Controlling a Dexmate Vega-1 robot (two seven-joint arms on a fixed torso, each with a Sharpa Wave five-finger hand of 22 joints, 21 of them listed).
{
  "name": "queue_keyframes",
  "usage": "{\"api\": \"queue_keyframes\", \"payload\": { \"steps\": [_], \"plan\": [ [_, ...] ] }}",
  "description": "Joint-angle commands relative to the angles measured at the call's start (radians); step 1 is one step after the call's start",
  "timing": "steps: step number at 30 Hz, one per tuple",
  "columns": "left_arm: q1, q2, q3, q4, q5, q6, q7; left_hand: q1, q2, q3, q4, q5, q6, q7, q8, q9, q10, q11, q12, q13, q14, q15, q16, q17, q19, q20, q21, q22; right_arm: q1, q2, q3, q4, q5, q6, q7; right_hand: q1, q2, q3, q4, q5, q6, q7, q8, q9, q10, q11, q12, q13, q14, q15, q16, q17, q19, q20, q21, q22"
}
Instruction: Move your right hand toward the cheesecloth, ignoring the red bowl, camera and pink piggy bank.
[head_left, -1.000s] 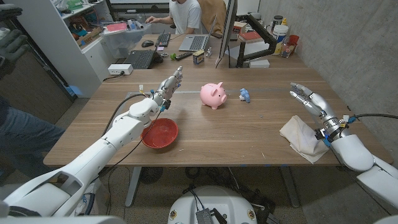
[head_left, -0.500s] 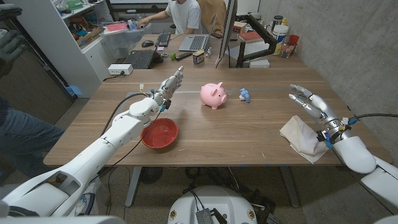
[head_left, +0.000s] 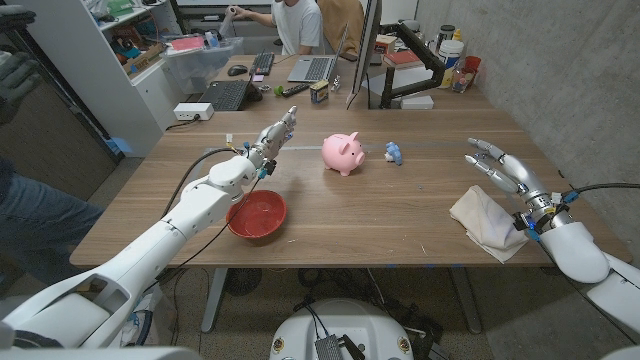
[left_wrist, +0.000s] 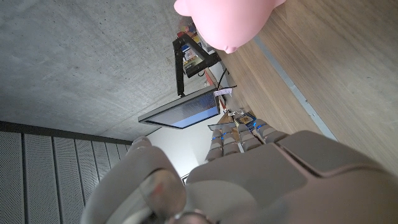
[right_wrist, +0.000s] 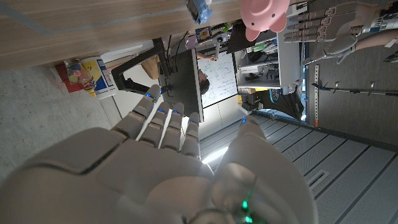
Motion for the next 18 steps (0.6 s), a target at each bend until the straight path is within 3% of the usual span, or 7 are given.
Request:
{"api": "queue_keyframes", "payload": {
  "steps": [1, 9, 18],
  "plan": [
    [-0.008, 0.003, 0.006, -0.014, 0.013, 0.011, 0.005, 0.004, 0.009, -0.008, 0.004, -0.002, -0.004, 0.004, 0.002, 0.004, -0.003, 0.005, -0.002, 0.002, -0.003, 0.003, 0.001, 0.004, 0.000, 0.004, -0.005, 0.003, -0.024, -0.001, 0.019, -0.017, -0.046, -0.016, -0.008, 0.000, -0.008, 0.000, -0.006, 0.005, 0.010, -0.007, 0.010, 0.005, 0.006, -0.004, -0.001, 0.004, 0.000, -0.027, -0.002, 0.005, 0.003, 0.008, -0.006, 0.003],
    [-0.007, 0.004, 0.006, -0.014, 0.013, 0.009, 0.000, 0.005, 0.010, -0.010, 0.004, -0.003, -0.004, 0.003, 0.002, 0.004, -0.003, 0.002, -0.001, 0.002, -0.003, 0.003, 0.002, 0.004, -0.001, 0.004, -0.006, 0.003, -0.040, -0.012, 0.024, -0.048, -0.163, -0.055, -0.050, 0.000, -0.009, -0.001, -0.007, 0.006, 0.004, -0.010, 0.006, 0.005, 0.000, -0.011, -0.005, 0.004, -0.002, -0.025, -0.002, 0.005, 0.002, 0.010, -0.012, 0.003],
    [-0.007, 0.009, 0.007, -0.021, 0.016, 0.017, -0.001, 0.005, 0.011, -0.012, 0.003, -0.003, -0.003, 0.003, 0.002, 0.004, -0.002, 0.002, -0.001, 0.002, -0.003, 0.001, 0.002, 0.004, -0.001, 0.004, -0.007, 0.003, -0.048, -0.018, 0.012, -0.058, -0.190, -0.084, -0.060, 0.001, -0.009, 0.000, -0.009, 0.006, 0.000, -0.011, 0.004, 0.005, 0.000, -0.014, -0.006, 0.004, -0.001, -0.025, -0.002, 0.005, 0.003, 0.010, -0.016, 0.003]
  ]
}}
